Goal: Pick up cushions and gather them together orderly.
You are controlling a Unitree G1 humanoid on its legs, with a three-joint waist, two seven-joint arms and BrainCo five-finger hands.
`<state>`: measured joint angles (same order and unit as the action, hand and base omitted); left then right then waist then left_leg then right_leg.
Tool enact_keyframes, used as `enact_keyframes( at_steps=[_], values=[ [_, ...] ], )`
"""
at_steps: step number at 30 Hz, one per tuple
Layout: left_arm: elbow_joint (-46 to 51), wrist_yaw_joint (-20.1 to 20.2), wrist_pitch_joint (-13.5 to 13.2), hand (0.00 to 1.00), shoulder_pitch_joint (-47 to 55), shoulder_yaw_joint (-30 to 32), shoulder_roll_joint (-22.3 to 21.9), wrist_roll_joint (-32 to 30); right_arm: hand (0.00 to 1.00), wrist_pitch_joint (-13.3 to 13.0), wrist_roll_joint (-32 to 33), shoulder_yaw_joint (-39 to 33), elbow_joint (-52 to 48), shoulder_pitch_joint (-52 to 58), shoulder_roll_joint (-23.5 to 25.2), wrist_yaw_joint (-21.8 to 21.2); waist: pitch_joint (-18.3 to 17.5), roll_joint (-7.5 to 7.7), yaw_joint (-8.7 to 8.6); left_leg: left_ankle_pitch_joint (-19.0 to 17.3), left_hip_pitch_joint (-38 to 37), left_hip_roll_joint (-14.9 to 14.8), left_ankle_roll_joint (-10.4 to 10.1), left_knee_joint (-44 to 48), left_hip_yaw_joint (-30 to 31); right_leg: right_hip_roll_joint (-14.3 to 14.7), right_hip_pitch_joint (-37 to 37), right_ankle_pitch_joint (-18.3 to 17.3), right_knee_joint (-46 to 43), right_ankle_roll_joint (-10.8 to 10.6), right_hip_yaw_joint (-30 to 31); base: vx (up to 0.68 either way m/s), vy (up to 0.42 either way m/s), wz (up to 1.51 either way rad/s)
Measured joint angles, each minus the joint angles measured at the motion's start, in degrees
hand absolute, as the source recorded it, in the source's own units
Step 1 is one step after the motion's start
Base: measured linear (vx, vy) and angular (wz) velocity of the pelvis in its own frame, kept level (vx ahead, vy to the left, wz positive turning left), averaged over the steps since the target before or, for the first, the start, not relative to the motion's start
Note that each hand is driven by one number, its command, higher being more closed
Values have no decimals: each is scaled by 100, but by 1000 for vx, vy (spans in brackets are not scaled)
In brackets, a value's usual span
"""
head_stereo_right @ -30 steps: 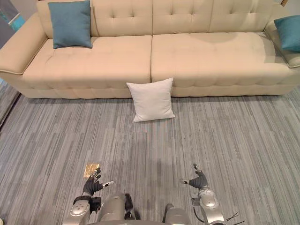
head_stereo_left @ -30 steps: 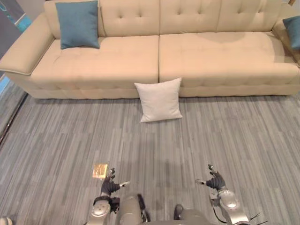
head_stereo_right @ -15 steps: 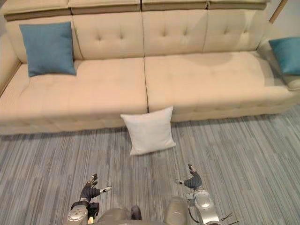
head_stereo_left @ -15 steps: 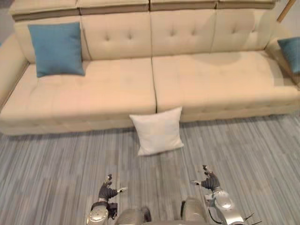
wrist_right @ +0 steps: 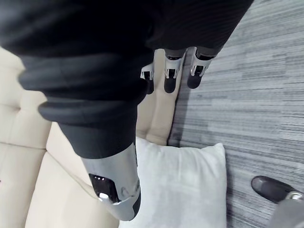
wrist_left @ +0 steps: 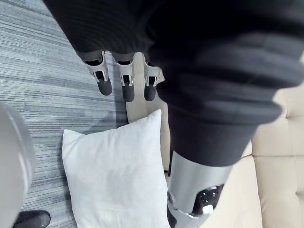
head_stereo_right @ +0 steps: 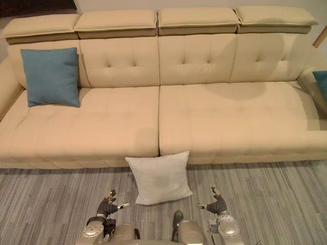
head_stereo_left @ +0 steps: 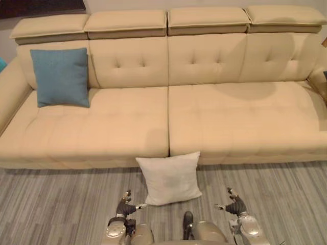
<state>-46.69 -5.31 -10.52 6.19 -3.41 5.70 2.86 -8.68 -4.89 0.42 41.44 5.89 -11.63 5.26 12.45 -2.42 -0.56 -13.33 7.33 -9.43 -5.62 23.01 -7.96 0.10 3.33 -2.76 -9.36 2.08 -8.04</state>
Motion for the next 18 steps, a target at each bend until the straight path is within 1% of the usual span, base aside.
enact_keyframes(
  at_steps=[1, 2, 3, 5, 7, 9, 10, 11, 12, 14, 16, 17, 18],
  values=[
    [-22, -5, 0, 0, 23, -34, 30, -1, 0, 5, -1, 0, 34, -15, 9, 5, -32, -108, 15, 470, -44, 9, 200, -382, -20, 52, 8, -83, -81, -95, 75, 226, 122, -36],
    [-42, -9, 2, 0, 13, -47, 103, -1, 0, 2, -7, 16, 16, -31, 58, 2, -43, -28, 6, 468, -149, 89, 202, -527, -93, -38, 11, -152, -158, -199, 164, 237, 121, -26],
    [-50, -10, 2, 0, 3, -49, 130, -1, 0, -4, -8, 16, 12, -47, 60, 2, -28, 7, -4, 463, -145, 150, 211, -579, -88, -94, 33, -185, -194, -235, 175, 196, 115, -10],
    [-60, -17, 2, 0, -204, -52, 243, -1, 0, 1, -10, 19, 48, -172, 57, 57, 39, 152, -14, 430, 31, 305, 275, -565, -226, -289, 469, -418, -669, -352, 276, 146, 135, -6],
    [-60, -35, 0, 0, -384, -50, 350, 2, 0, 1, -8, 28, 76, -353, 54, 115, 145, 217, -17, 390, 242, 378, 341, -371, -292, -365, 739, -555, -973, -401, 330, 76, 103, -6],
    [-55, -129, -6, 0, -574, -40, 485, 9, 0, 1, -5, 64, 227, -630, 51, 193, 313, 234, -23, 378, 444, 390, 347, -112, -322, -431, 936, -587, -1202, -444, 339, 13, 48, -2],
    [-23, -158, -13, 0, -735, -37, 588, 70, 0, 0, 0, 66, 255, -828, 41, 238, 474, 224, -14, 330, 615, 364, 385, 130, -317, -465, 1064, -618, -1375, -461, 341, -50, 50, 4],
    [32, -250, -50, 0, -886, -30, 689, 154, 0, -3, 8, 71, 255, -1028, 23, 256, 628, 216, -4, 221, 852, 307, 403, 452, -315, -476, 1274, -702, -1632, -431, 338, -69, 43, 4],
    [43, -279, -77, 0, -986, -5, 730, 200, 0, -4, 12, 72, 246, -1124, 5, 271, 687, 217, 1, 131, 1028, 267, 415, 635, -321, -475, 1440, -784, -1802, -424, 339, -115, 41, 2],
    [67, -402, -130, 0, -1374, 91, 816, 475, 0, -9, 92, 64, 202, -1460, -32, 453, 898, 212, 63, -259, 1679, 126, 492, 1243, -331, -462, 2128, -1076, -2480, -376, 329, -139, -5, -1],
    [69, -500, -137, 0, -1775, 168, 838, 731, 0, -9, 238, 58, 189, -1779, -58, 513, 1123, 220, 144, -476, 2206, 6, 506, 1766, -338, -457, 2652, -1253, -2963, -349, 341, -169, -13, -8],
    [70, -518, -144, 0, -1895, 187, 856, 822, 0, -8, 273, 58, 190, -1921, -71, 530, 1192, 224, 150, -542, 2405, -31, 516, 1952, -339, -455, 2859, -1298, -3135, -341, 350, -244, -18, -12],
    [74, -567, -165, 0, -2150, 263, 886, 983, 0, -8, 338, 57, 190, -2214, -98, 621, 1262, 211, 138, -650, 2953, -112, 537, 2333, -329, -452, 3406, -1360, -3487, -341, 365, -199, -13, -13]
  ],
)
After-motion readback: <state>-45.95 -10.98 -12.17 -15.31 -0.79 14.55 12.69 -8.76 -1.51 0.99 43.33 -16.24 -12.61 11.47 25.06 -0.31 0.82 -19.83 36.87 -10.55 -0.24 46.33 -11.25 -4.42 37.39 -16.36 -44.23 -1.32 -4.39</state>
